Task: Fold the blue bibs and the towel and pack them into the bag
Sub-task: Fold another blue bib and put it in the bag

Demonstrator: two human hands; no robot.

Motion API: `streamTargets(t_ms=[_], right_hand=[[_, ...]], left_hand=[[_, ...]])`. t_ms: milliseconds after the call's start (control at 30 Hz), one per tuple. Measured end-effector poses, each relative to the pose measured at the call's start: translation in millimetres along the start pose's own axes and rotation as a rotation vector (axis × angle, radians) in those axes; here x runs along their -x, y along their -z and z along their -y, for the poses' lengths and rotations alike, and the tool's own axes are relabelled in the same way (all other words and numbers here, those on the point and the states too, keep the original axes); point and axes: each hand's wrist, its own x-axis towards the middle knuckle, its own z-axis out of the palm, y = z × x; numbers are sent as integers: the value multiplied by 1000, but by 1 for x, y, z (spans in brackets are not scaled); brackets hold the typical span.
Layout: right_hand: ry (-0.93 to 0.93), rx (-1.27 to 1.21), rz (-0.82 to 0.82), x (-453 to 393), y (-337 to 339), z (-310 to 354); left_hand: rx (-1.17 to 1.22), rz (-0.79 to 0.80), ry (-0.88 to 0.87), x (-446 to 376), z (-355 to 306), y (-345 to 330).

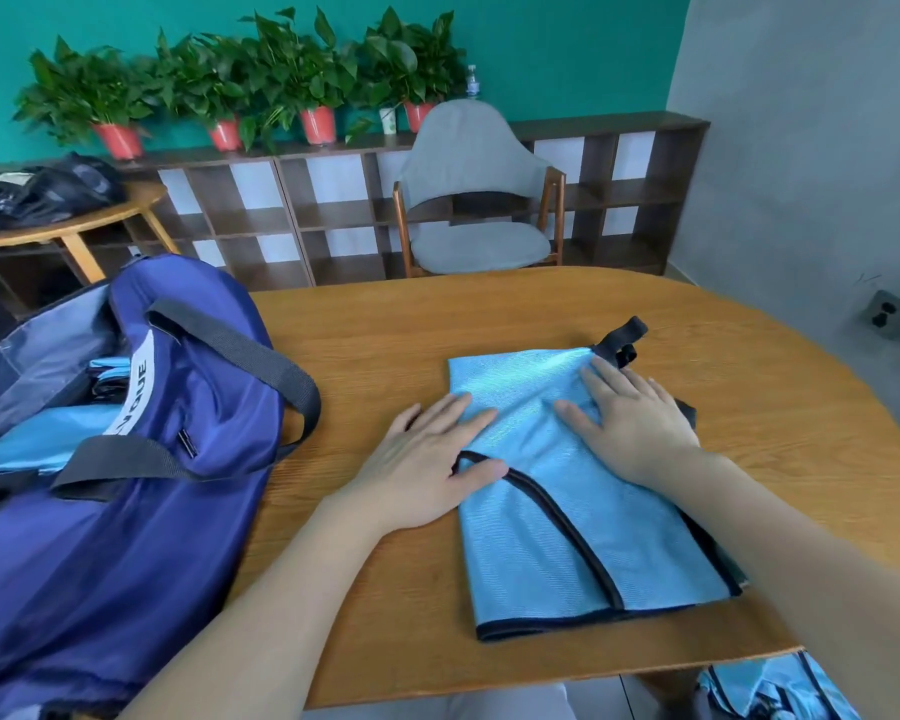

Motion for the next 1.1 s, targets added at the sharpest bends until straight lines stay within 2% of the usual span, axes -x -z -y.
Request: streamTargets(t_ms=[233, 433, 533, 633, 700, 800, 867, 1000, 1100], right_hand=[[34, -49, 39, 0, 3, -15], [49, -90, -50, 13, 2, -30], [156, 27, -239, 13, 8, -25], [254, 72, -304, 3, 17, -12], [184, 63, -242, -7, 15, -11], [15, -3, -37, -18, 5, -22], [-21, -21, 27, -21, 2, -27], [-24, -20, 27, -22, 2, -25], [16, -109, -112, -14, 4, -26]], left_hand=[[-56, 94, 24, -2, -1, 2], [-18, 133, 34, -5, -2, 5], [119, 37, -16, -4, -4, 5], [252, -159, -131, -5, -20, 3], [216, -180, -150, -6, -33, -2], [20, -40, -88, -9, -39, -10], [-58, 22, -55, -11, -37, -10], [-75, 50, -59, -11, -36, -8], [-70, 30, -58, -10, -35, -8]])
